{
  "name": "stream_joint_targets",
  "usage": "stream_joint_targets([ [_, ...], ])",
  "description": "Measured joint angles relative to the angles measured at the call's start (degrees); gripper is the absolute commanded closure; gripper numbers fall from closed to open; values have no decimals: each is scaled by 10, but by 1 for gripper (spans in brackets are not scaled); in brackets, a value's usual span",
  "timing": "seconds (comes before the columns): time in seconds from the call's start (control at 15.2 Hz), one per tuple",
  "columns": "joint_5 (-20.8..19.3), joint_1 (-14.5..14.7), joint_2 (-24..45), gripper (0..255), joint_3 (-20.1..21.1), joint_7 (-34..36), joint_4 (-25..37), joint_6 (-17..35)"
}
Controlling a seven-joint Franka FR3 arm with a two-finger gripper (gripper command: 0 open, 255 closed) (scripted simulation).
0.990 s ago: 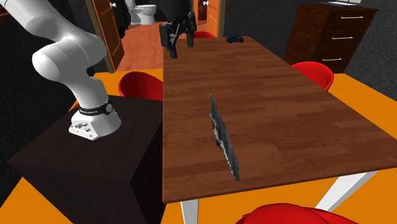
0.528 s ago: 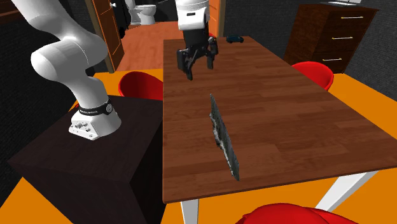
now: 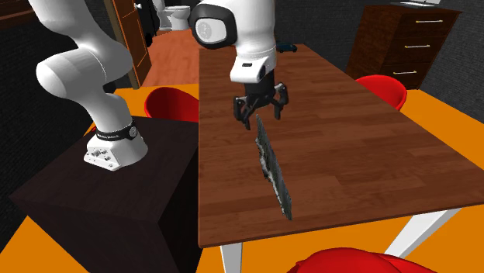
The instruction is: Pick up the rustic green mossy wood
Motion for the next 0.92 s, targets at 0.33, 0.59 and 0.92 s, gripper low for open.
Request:
stream_joint_targets([
  [0.33, -29, -15, 93, 0, -7, 108, 30, 71],
  [0.59, -39, -14, 128, 0, -9, 130, 30, 106],
  [0.92, -44, -13, 154, 255, -11, 133, 24, 138],
])
